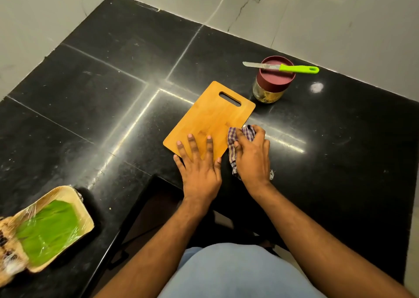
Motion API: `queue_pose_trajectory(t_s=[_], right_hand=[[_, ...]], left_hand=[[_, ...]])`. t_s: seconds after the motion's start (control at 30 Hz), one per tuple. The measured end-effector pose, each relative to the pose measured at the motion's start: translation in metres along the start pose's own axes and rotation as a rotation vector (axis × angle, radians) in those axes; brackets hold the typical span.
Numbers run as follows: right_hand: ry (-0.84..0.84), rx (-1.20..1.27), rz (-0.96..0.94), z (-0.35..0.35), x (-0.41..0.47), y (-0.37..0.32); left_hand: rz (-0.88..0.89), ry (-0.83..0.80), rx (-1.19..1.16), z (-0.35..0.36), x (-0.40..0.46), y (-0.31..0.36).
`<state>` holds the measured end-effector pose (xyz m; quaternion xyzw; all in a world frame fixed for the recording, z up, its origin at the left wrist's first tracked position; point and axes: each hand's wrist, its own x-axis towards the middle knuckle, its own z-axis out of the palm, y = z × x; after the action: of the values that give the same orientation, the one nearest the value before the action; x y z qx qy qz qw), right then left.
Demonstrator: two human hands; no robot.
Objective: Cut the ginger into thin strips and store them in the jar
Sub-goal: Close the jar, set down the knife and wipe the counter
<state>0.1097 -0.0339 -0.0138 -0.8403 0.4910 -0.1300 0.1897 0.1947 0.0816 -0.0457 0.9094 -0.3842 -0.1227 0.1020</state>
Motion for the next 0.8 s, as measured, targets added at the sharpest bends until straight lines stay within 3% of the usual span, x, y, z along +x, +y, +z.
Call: queue_pose_trajectory(t_s=[0.13,0.23,0.43,0.53,0.63,0.8], right_hand=[[-0.045,0.111,0.092,0.004,0.012,-0.004],[-0.035,0.162,-0.075,0.001,0.013,-0.006],[-0.005,0.222,-0.143,-0.003,-0.003,-0.018],[0.077,0.224,-0.149,-0.007,-0.034,-0.018],[0.083,0.147,-0.124,-0.004,-0.066,-0.007],[0.031,0.081,-0.084,-0.002,-0.073,0.009]], left_hand=[[-0.033,-0.008,0.011,-0.001,0.001,0.001],[-0.079,-0.027,0.036,-0.006,0.007,-0.001],[-0.033,0.000,0.034,-0.014,0.016,-0.012],[0.229,0.112,-0.121,-0.017,0.010,-0.015],[0.599,0.055,-0.338,-0.011,0.003,-0.008],[0.585,-0.019,-0.197,0.001,0.003,-0.001]])
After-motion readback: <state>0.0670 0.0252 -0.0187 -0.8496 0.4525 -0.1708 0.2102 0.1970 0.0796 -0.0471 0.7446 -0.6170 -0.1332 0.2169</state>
